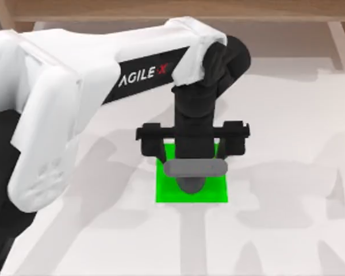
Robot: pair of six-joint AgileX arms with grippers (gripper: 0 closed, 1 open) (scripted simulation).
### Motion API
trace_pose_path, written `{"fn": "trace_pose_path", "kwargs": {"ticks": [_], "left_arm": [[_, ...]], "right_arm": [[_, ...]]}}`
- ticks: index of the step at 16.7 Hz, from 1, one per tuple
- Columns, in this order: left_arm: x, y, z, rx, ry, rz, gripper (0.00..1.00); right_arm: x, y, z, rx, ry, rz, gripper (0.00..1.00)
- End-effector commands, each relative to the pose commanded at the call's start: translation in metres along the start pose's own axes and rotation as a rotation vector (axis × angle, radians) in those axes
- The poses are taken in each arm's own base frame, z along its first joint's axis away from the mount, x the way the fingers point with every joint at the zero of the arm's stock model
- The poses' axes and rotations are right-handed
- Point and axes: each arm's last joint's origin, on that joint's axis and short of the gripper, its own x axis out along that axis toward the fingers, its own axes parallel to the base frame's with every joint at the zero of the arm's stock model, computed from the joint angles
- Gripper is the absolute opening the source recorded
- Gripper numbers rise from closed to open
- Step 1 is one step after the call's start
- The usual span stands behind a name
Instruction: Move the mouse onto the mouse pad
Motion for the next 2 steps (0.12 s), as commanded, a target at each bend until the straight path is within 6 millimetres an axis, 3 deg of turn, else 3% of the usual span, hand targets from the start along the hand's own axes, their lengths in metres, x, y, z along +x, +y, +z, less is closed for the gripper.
{"fn": "trace_pose_path", "kwargs": {"ticks": [2], "left_arm": [[0.0,0.0,0.0,0.0,0.0,0.0,1.0]], "right_arm": [[0.0,0.0,0.0,0.0,0.0,0.0,1.0]]}}
